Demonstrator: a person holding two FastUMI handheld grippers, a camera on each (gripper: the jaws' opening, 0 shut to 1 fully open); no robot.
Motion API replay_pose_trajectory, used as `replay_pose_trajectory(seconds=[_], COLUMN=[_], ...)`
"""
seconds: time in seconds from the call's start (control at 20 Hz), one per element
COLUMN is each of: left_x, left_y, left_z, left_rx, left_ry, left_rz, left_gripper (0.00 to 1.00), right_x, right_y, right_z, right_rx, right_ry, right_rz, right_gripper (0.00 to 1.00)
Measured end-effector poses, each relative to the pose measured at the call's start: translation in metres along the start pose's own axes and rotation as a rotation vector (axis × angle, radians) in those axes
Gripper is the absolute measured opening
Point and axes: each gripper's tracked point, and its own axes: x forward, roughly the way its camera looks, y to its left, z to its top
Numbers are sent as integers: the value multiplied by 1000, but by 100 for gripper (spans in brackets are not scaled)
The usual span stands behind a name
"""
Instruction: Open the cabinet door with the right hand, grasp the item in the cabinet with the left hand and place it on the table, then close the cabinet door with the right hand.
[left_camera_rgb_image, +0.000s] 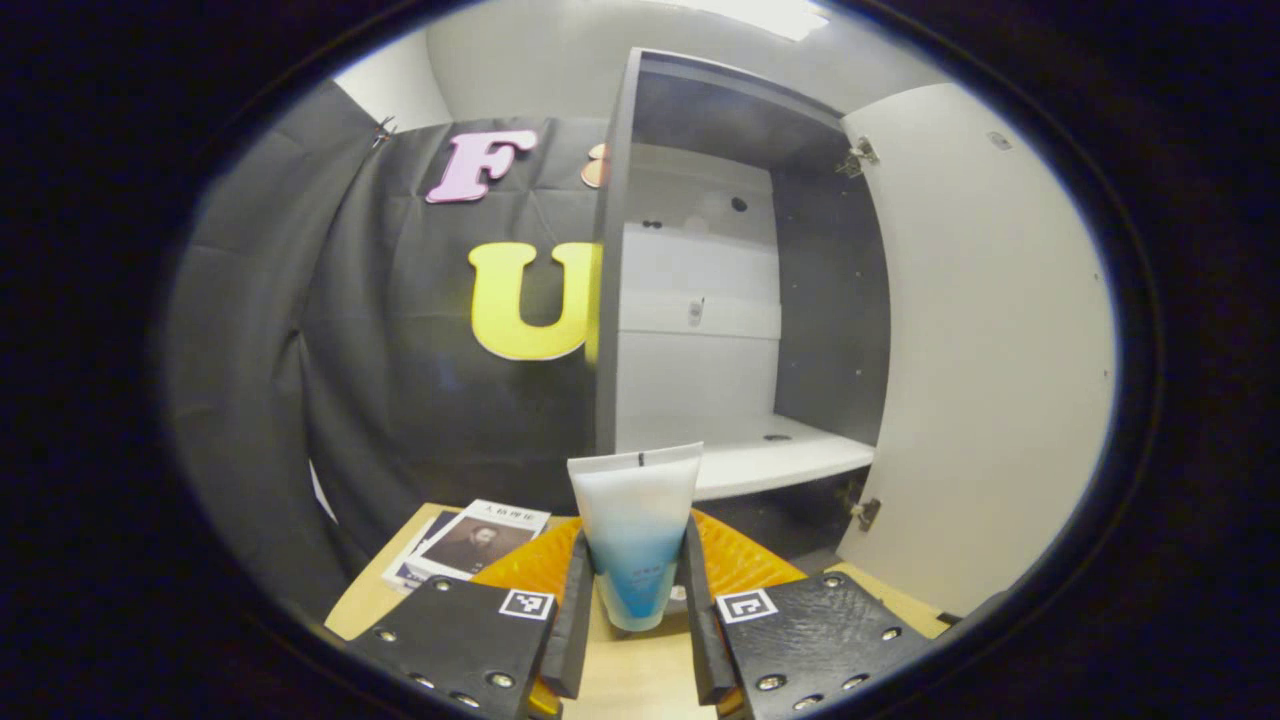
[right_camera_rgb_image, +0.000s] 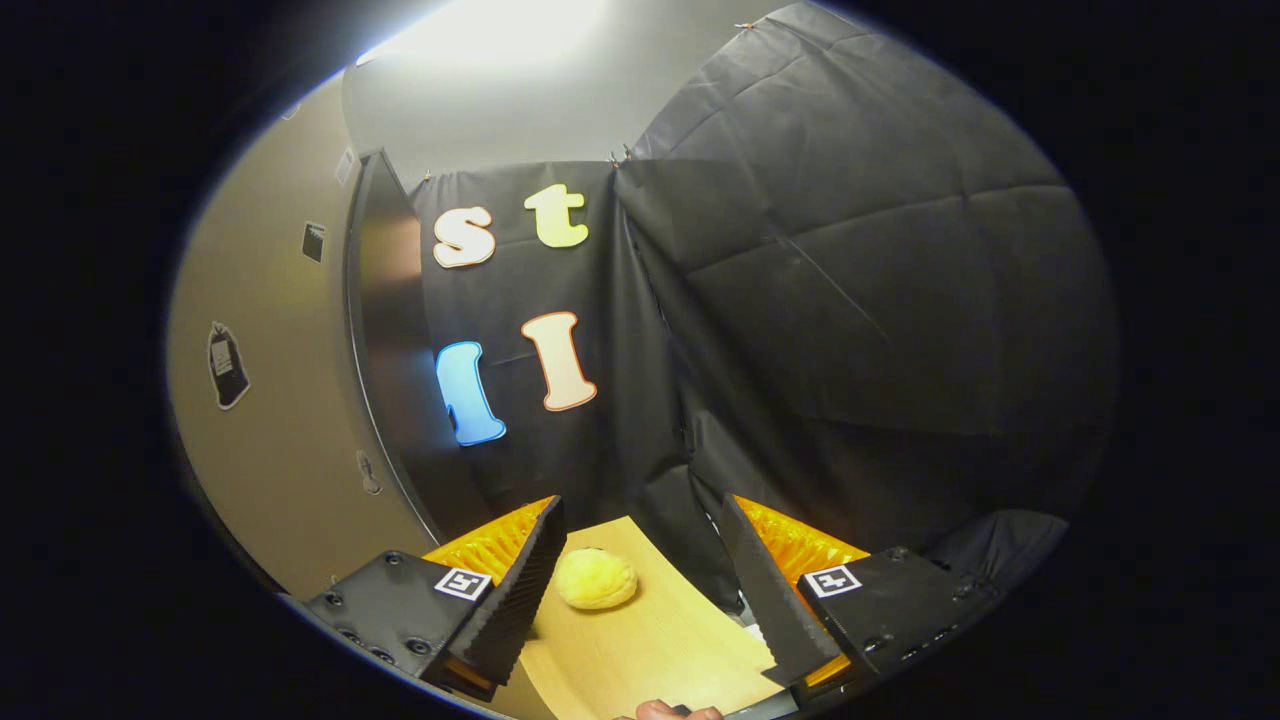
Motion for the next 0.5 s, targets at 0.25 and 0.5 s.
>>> replay_pose_trajectory(seconds=[0.25,0.5], left_x=[-23,-37], left_y=[22,42], left_z=[-72,-153], left_rx=[-51,-70], left_ry=[9,74], left_rz=[49,157], left_gripper=[48,41], right_x=[-15,-30], right_y=[20,32], right_z=[-1,-8], right_rx=[-43,-75], right_ry=[-24,-78], right_rz=[49,82], right_gripper=[98,92])
